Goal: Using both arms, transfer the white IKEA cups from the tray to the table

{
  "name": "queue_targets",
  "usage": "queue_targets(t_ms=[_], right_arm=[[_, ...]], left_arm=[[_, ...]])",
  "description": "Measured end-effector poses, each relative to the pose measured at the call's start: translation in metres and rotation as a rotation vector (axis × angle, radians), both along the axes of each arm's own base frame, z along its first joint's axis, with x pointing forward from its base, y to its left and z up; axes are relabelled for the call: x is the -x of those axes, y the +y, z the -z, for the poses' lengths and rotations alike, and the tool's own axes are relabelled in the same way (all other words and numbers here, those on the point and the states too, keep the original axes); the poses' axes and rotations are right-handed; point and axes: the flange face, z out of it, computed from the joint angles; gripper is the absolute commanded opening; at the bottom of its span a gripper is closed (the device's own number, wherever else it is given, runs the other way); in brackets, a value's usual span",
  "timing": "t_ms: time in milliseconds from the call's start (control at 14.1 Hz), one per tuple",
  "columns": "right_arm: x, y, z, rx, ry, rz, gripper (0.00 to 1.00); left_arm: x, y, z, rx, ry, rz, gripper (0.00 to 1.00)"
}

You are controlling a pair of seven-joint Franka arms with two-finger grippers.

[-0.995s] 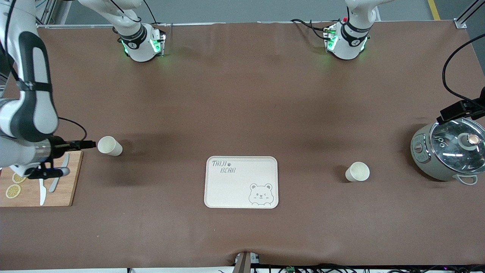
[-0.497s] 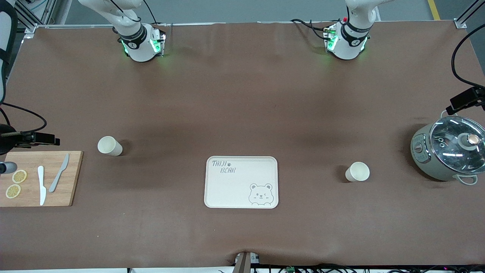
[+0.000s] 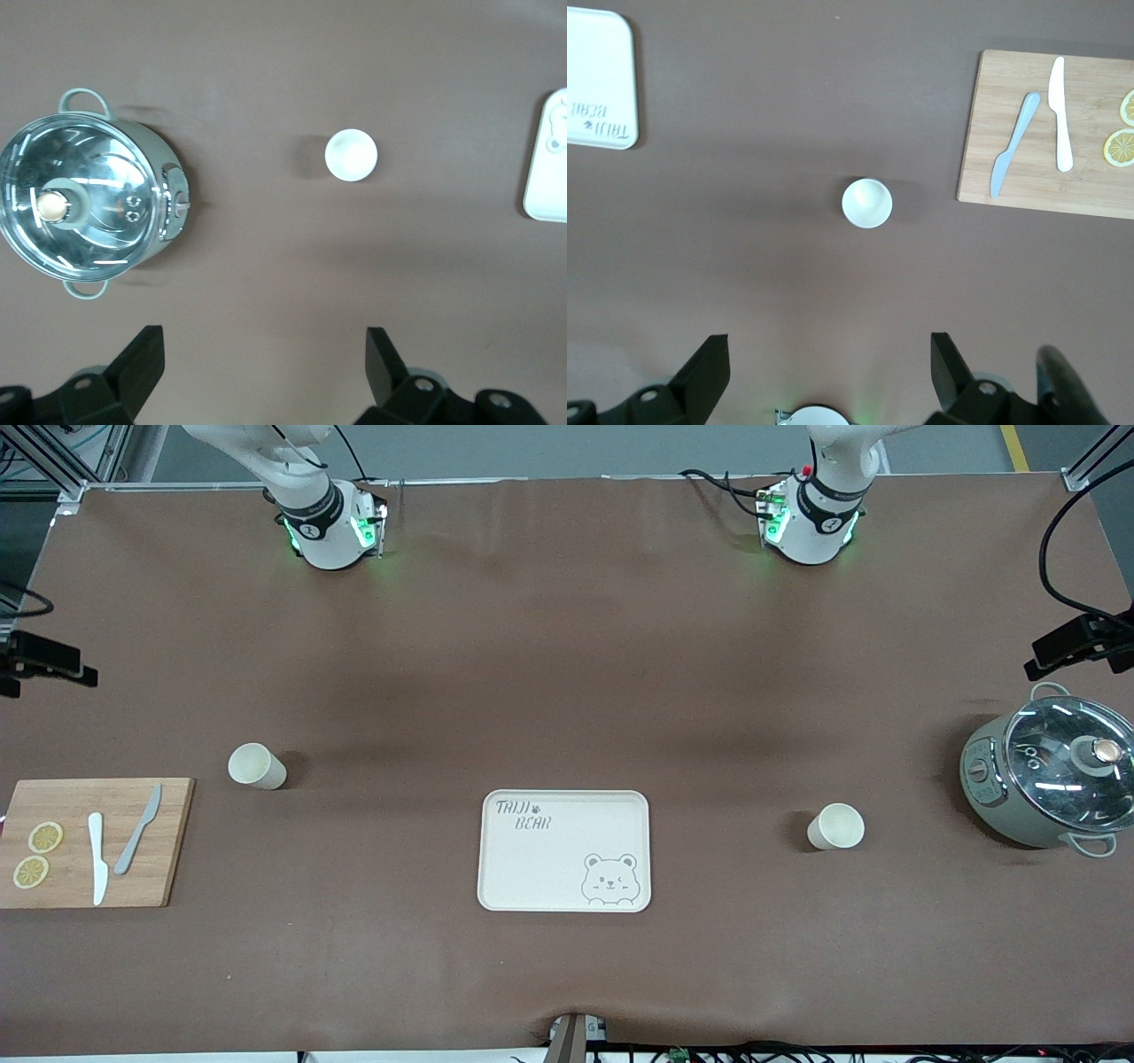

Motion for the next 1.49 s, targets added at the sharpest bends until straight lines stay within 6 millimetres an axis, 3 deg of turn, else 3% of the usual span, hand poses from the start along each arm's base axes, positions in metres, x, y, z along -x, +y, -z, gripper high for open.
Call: queue_targets(t_ms=[284,568,995,1492], right_arm=[[0.023,0.023,-0.006,0.008,-0.005,0.055,1.0],[0.044,0.02,-0.003,0.027,-0.026,0.103,1.0],[0.05,0.01,-0.001,0.028,-0.022,0.124,1.0],[0.059,0.013,-0.007,0.027,-0.046,0.12,1.0]], left_arm=[[0.01,-0.027,0.001,-0.011,0.0,0.039,1.0],[0.019,-0.028,-0.009,-0.021,-0.022,0.035,1.0],[0.024,-0.038,-0.032,0.004,-0.079,0.057,1.0],[0.023,-0.043,-0.03,0.007,-0.077,0.067,1.0]])
